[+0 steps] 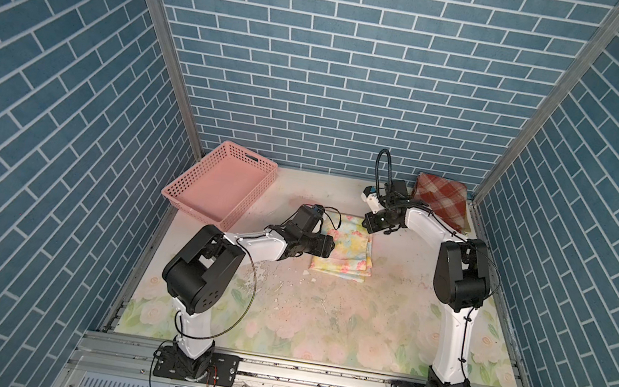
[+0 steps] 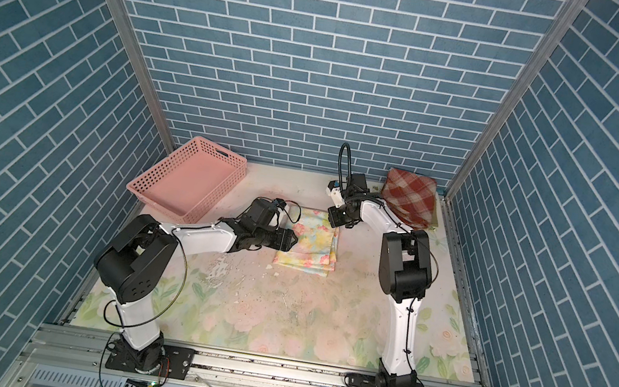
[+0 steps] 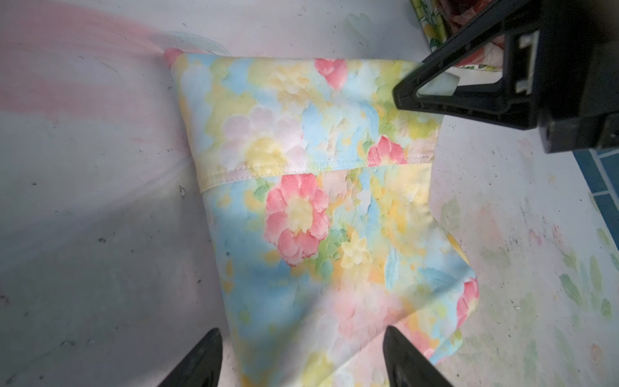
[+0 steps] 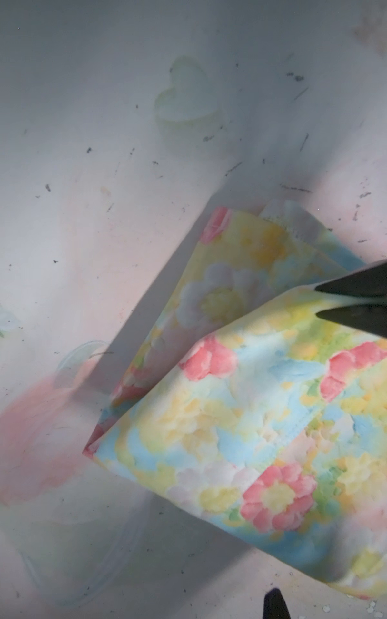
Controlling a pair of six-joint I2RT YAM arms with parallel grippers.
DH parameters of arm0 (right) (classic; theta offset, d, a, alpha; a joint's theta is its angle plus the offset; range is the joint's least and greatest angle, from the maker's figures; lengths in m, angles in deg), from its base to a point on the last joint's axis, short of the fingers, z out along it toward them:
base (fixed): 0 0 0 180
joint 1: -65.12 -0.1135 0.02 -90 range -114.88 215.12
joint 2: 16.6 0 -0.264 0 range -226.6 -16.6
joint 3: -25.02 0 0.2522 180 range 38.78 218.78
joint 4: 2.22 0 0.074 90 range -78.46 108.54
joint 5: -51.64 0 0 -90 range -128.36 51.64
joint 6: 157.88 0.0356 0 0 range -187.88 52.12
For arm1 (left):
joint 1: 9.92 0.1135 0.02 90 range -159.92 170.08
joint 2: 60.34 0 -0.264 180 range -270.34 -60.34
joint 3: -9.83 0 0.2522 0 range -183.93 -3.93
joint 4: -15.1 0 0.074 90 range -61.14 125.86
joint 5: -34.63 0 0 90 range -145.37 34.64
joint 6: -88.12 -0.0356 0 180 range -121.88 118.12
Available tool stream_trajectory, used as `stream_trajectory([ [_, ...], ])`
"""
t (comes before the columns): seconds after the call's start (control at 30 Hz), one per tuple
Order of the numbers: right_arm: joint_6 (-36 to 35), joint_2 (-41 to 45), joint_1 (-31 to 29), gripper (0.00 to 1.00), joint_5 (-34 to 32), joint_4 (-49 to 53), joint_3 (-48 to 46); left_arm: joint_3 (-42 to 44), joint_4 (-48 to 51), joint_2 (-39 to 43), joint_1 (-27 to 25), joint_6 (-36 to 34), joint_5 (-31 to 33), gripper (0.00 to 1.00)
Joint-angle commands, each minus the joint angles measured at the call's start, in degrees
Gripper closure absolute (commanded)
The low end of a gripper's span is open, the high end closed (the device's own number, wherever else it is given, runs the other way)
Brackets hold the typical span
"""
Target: Fold and stack the skirts
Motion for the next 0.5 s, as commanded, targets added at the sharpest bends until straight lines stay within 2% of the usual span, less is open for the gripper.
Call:
stream_trajectory([
  [0.0, 2.1, 2.3, -0.3, 1.00, 1.3, -1.9, 2.1, -1.9, 1.7, -1.5, 0.7, -0.9, 1.4, 0.24],
  [0.27, 2.1, -2.6, -0.2, 1.00, 0.5, 0.6, 3.1, -7.2, 4.0, -4.8, 1.9, -2.0, 4.8, 0.23],
  [0.37, 3.8, 0.0, 0.3, 0.64, 0.5, -1.6, 0.7, -11.4, 6.3, -6.6, 2.1, -4.1, 6.6, 0.23],
  [0.47, 8.6, 3.5, 2.1, 0.42, 1.5, -7.1, -3.4, -15.9, 8.1, -8.4, 1.9, -7.0, 8.7, 0.23],
])
